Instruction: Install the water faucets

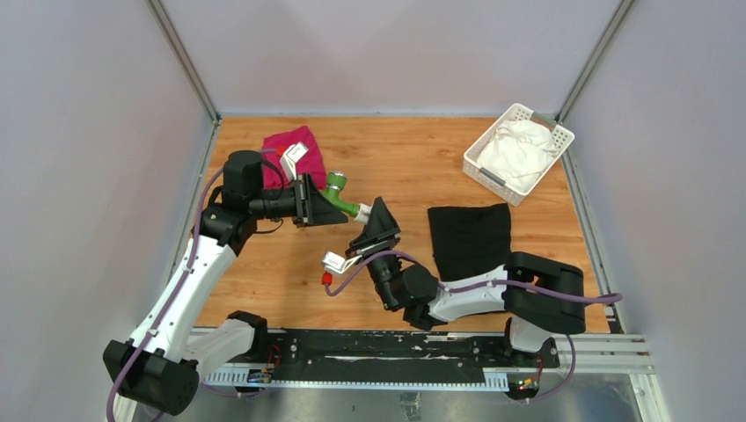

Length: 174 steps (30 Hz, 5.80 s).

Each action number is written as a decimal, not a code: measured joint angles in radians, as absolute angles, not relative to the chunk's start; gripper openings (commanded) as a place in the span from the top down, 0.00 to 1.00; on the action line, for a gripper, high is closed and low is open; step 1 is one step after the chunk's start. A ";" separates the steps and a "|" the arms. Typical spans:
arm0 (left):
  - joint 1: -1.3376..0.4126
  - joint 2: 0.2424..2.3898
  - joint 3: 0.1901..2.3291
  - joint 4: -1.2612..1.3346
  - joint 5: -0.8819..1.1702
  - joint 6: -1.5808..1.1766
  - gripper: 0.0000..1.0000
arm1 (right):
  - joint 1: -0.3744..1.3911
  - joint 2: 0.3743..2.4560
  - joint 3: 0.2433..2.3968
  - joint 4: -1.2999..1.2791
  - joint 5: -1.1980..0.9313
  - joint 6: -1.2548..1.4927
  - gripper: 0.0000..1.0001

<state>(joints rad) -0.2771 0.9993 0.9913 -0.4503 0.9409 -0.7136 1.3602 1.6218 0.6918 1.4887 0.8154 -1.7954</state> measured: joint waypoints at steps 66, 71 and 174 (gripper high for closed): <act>-0.271 0.973 1.013 -0.376 1.058 -0.676 1.00 | 1.044 0.745 0.804 -0.052 0.043 -0.395 0.01; -0.271 0.980 1.013 -0.367 1.046 -0.698 1.00 | 1.218 0.836 0.740 0.113 0.271 -0.614 0.01; -0.277 0.971 0.968 -0.410 1.099 -0.610 1.00 | 0.770 1.113 0.928 0.237 -0.674 0.266 0.01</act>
